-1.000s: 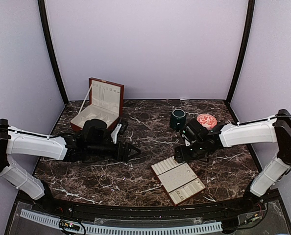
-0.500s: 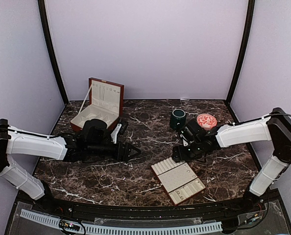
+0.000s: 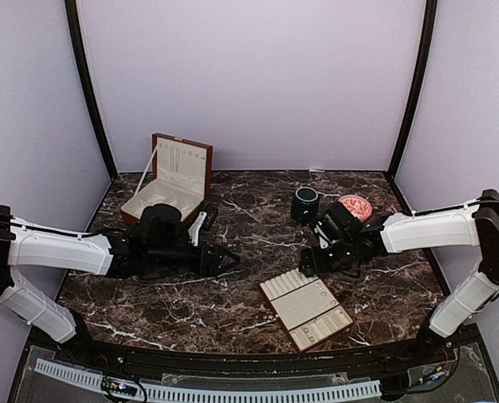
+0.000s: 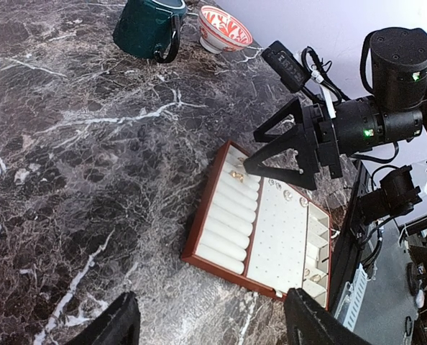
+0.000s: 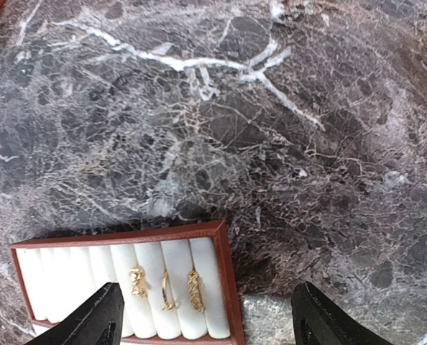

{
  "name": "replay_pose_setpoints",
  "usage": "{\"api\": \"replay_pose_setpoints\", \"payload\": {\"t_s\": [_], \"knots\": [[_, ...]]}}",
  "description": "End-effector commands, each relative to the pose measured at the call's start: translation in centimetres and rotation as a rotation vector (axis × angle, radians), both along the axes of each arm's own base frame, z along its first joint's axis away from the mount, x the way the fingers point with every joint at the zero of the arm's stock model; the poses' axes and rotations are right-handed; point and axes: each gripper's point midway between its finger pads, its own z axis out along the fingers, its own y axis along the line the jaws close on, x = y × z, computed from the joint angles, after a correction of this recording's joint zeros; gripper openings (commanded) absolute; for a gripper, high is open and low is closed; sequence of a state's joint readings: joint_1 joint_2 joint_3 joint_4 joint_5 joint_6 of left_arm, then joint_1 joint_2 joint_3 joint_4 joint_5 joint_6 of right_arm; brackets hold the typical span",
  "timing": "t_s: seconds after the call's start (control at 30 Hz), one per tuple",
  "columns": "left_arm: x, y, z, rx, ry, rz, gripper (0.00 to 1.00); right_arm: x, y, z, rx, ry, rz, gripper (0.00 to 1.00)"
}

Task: Organize the mixed jewelry

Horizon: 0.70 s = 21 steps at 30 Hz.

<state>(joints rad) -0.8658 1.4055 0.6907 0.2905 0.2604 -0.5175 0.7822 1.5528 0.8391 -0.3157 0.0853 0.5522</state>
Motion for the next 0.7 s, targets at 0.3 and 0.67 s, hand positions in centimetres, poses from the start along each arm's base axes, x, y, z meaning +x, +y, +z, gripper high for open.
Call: {"api": "replay_pose_setpoints", "payload": {"t_s": [0.3, 0.67], "knots": [[1.6, 4.1, 2.5, 0.024, 0.025, 0.066, 0.73, -1.7, 3.5, 7.8, 0.114, -0.124, 0.146, 0.77], [6.1, 10.8, 5.3, 0.094, 0.031, 0.164, 0.75, -10.4, 15.2, 5.2, 0.158, -0.002, 0.442, 0.71]]}}
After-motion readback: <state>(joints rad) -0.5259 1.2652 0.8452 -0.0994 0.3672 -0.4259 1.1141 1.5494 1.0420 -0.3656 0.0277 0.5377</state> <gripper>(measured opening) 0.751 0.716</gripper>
